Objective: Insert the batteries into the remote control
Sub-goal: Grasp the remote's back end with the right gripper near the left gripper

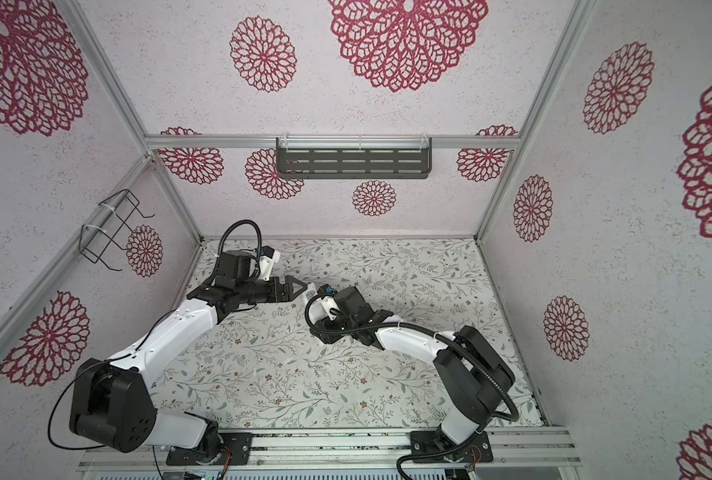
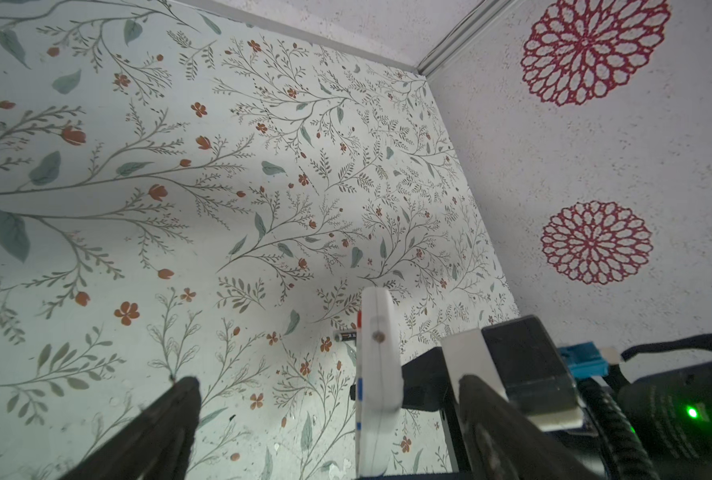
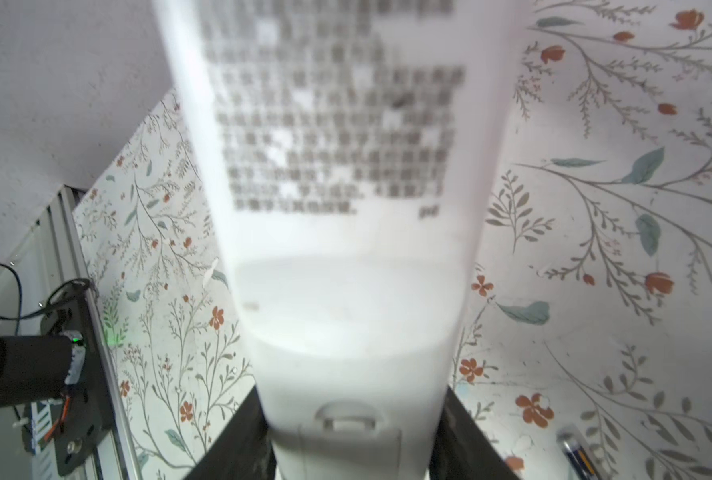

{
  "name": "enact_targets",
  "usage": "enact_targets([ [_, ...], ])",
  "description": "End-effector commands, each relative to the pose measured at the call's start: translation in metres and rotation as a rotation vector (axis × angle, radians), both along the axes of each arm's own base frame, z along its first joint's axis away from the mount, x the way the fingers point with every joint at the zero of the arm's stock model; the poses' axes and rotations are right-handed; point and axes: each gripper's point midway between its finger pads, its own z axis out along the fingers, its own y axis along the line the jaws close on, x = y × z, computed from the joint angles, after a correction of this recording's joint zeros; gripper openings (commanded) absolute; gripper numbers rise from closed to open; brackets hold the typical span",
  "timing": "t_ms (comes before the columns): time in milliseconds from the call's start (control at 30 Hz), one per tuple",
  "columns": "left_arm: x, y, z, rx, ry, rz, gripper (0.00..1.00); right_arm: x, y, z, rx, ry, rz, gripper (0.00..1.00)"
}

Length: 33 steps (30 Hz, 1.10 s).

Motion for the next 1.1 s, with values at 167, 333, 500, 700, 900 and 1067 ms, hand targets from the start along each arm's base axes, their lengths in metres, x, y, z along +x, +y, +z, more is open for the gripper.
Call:
enact_targets([
  [167,-0.004,-0.026,-0.009,-0.028,0.032,-0.088,0.91,-0.003,0.000,0.032,-0.037,-0.088,0.024,0.29],
  [333,-0.005,-0.027,-0.015,-0.034,0.036,-0.087,0.80,-0.005,0.001,0.040,-0.036,-0.093,0.038,0.29],
  [500,-0.003,-0.035,-0.011,-0.102,0.015,-0.102,0.69,-0.010,0.007,0.049,-0.020,-0.076,0.069,0.29],
  [700,-0.002,-0.038,-0.011,-0.151,-0.020,-0.080,0.57,-0.011,0.010,0.056,-0.029,-0.055,0.080,0.29],
  [900,-0.002,-0.042,-0.008,-0.192,-0.042,-0.069,0.43,-0.011,0.010,0.059,-0.034,-0.050,0.082,0.29],
  [1067,-0.003,-0.042,-0.010,-0.211,-0.045,-0.064,0.31,-0.009,0.010,0.061,-0.038,-0.051,0.073,0.28],
])
